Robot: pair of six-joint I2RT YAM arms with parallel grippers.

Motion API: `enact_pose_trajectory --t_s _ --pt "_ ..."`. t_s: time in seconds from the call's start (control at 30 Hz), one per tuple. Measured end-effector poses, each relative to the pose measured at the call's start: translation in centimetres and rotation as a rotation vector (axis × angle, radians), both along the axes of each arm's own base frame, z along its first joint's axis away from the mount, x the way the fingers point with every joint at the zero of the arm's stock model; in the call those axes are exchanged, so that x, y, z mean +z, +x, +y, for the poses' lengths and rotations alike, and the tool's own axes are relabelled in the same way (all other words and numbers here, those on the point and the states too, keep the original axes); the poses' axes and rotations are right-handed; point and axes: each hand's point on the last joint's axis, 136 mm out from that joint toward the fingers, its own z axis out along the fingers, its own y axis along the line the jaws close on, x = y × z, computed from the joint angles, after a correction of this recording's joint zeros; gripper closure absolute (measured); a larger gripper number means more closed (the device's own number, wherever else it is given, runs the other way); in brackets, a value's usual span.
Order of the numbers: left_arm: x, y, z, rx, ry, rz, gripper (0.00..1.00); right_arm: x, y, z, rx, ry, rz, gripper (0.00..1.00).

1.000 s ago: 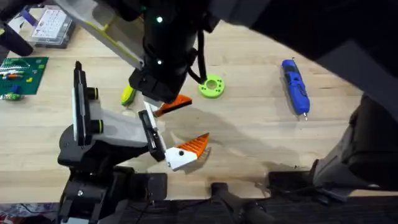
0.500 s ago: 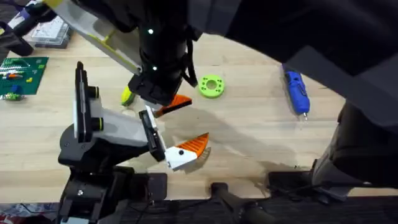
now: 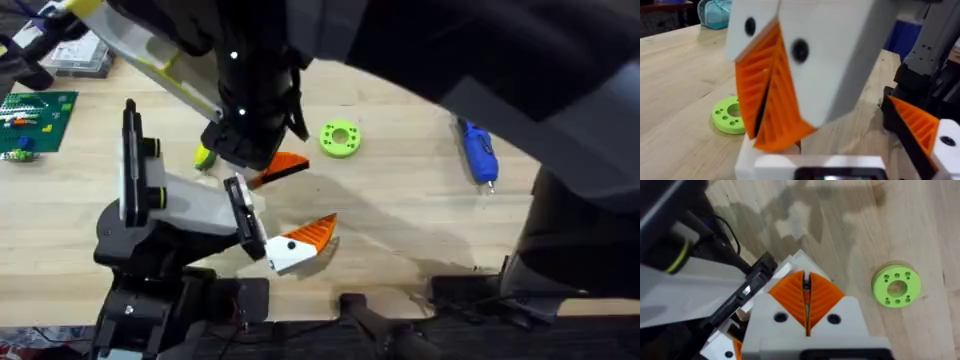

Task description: Pick up the gripper from the table and insert it into the empty holder that is missing its gripper. Then pick up a screw, insert it into the mounting hole, and use the screwdriver to tighten it. Finally, clean up the table by picking up the vegetable and placing it into the bucket.

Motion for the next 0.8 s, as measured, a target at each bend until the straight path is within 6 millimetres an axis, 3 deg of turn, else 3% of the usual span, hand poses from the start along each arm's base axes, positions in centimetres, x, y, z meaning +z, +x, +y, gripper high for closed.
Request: enact_pose_trajectory --t_s 0.8 --pt "-0.1 -0.6 -0.3 -0.037 -0.009 0.032 0.015 -0.6 -0.3 -1.0 -0.064 -0.026 0.089 0.988"
